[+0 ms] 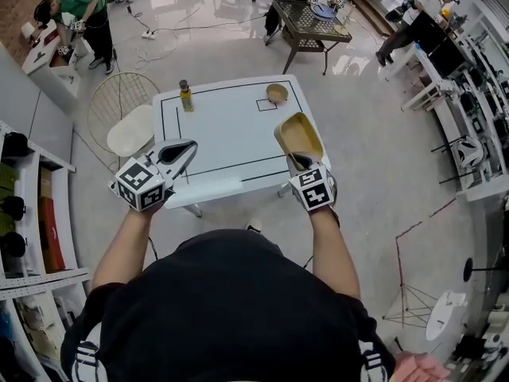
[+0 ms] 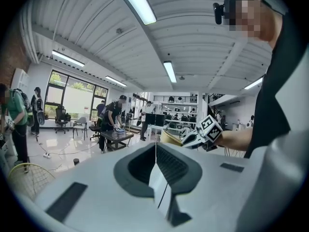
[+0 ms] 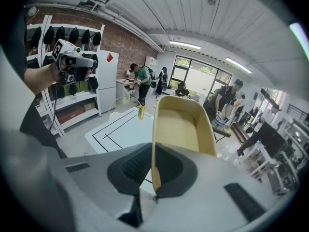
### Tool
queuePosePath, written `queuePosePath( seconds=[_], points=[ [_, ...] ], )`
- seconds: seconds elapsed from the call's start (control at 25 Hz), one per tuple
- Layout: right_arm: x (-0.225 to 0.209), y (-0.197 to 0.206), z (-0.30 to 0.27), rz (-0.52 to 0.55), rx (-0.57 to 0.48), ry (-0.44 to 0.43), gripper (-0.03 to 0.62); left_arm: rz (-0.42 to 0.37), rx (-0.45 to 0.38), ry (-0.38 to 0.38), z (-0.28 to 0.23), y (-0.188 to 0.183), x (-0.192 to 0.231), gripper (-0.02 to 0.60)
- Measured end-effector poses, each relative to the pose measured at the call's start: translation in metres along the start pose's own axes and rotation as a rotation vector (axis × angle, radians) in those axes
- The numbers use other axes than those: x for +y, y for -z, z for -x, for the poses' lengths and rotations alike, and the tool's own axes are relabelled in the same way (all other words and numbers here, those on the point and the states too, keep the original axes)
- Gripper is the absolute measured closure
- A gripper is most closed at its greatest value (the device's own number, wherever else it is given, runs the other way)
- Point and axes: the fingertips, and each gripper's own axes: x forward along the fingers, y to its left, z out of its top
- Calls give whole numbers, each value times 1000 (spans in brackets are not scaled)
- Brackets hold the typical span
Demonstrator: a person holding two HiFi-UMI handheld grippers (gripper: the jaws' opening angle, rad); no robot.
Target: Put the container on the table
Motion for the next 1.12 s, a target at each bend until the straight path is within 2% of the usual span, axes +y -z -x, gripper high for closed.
queuePosePath(
  seconds=[0.76, 1.12],
  points=[
    [-49, 0, -62, 42, 8, -107, 580, 35, 16, -78, -58, 11, 31, 574],
    [-70, -6, -84, 68, 15, -161, 580, 55, 14, -144, -72, 5, 50, 574]
  ],
)
